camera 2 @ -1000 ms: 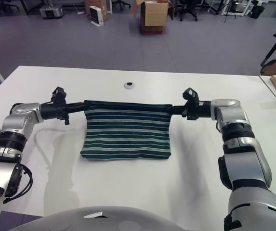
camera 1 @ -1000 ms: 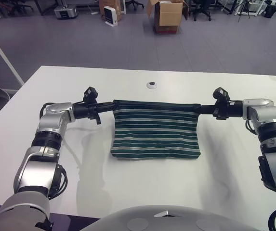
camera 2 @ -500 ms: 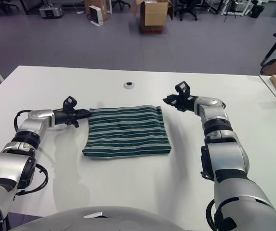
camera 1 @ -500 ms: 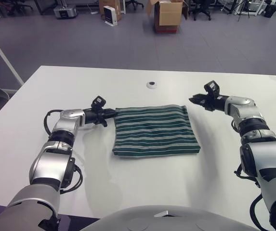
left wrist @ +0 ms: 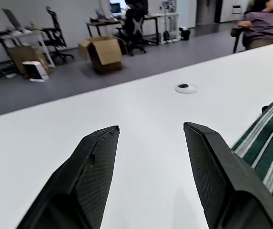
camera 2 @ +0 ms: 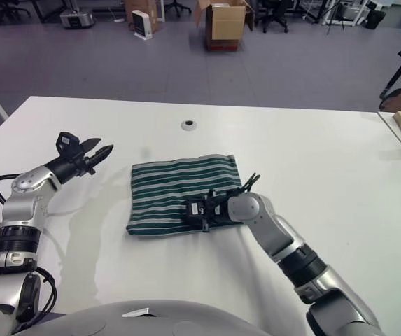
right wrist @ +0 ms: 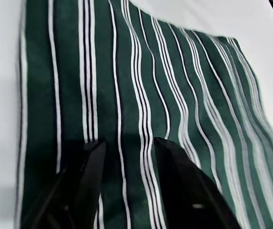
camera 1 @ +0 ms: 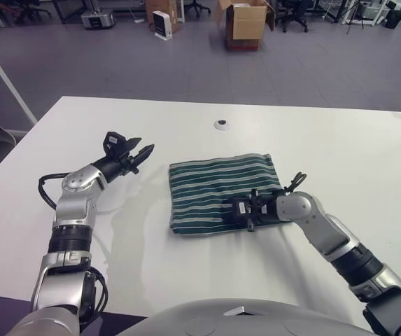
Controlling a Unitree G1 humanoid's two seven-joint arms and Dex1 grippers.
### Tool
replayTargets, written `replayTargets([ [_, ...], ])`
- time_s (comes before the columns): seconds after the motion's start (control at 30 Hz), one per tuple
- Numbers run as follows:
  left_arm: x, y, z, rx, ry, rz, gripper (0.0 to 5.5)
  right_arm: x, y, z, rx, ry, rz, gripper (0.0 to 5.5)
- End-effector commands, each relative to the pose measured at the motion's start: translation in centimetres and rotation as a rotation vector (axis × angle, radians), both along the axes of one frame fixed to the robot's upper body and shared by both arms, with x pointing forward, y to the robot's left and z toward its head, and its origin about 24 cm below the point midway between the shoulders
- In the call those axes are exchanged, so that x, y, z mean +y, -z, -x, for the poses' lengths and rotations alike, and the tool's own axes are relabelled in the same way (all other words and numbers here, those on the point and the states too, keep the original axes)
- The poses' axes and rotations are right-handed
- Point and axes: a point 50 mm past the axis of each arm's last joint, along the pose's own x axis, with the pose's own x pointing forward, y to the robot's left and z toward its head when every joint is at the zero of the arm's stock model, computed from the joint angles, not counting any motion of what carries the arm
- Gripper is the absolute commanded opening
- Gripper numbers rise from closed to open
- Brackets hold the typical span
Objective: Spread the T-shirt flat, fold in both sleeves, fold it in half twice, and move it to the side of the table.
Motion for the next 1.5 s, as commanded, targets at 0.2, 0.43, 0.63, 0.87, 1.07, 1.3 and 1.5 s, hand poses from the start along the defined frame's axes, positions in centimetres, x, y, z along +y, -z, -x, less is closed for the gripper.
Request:
replayTargets([
  [0.2,-3.3,-3.6,1.4,-0.176,0.02,-0.078,2.48,-10.4,-5.7,-7.8,-0.248,0.442,0.071,1.87],
  [0.43,-5.1,-1.9,1.4,-0.154,0.184,-0.255,2.48,-2.3,4.1,-7.6,0.08,0.499,-0.075,1.87],
  [0.63,-4.9,1.7,3.3,-0.091,0.537,-0.622,3.66,1.8,3.9,-2.6,0.111,0.039,-0.183,1.87],
  [0.87,-4.2,1.6,10.0,-0.105,1.0,-0.844,4.32,-5.1,-5.0,-1.4,0.072,0.016,-0.294,2.59],
  [1.07,-7.7,3.8,13.0,-0.225,1.087,-0.856,4.38,-14.0,-4.8,2.7,0.079,-0.174,0.206,2.94],
  [1.3,-9.6,6.0,12.3,-0.288,1.123,-0.903,4.15,-12.0,-2.4,2.5,-0.049,-0.332,0.187,2.97],
  [1.5,-10.2,7.0,12.1,-0.31,1.169,-0.921,3.04,-10.5,-1.4,2.7,-0.122,-0.376,0.136,2.97],
])
